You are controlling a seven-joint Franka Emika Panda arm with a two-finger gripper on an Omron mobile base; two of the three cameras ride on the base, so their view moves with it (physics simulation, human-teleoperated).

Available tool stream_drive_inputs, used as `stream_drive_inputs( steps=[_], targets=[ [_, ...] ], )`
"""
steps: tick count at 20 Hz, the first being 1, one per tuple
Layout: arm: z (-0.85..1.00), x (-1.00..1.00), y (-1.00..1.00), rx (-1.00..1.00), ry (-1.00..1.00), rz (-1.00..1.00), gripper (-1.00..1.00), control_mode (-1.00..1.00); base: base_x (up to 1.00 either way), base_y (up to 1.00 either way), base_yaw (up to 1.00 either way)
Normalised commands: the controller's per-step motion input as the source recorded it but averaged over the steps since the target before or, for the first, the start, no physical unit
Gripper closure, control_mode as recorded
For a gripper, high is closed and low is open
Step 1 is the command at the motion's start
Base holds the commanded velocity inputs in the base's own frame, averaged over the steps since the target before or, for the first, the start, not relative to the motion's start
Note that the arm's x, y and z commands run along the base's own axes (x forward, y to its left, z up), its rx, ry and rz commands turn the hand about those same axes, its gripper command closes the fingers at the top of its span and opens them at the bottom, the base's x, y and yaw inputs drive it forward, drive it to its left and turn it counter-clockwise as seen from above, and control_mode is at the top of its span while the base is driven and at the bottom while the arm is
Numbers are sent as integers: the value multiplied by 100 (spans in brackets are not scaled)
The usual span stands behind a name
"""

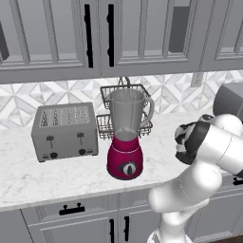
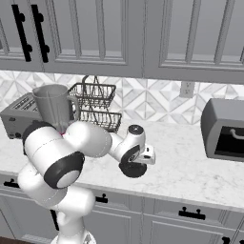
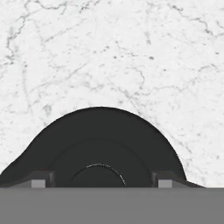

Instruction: Close the lid blender by securely placing the lid on top.

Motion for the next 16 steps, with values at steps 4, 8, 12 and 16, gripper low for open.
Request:
stream_drive_inputs(
  steps=[4, 8, 12, 16],
  targets=[
    [-44, -26, 4, 0, 2, 0, 100, -100, 0, 0, 0],
    [-42, -39, 11, 0, 1, 0, 100, -100, 0, 0, 0],
    [-46, -43, 29, -3, 0, -1, 100, -100, 0, 0, 0],
    [-46, -39, 41, -5, 0, -4, 100, -100, 0, 0, 0]
  ],
)
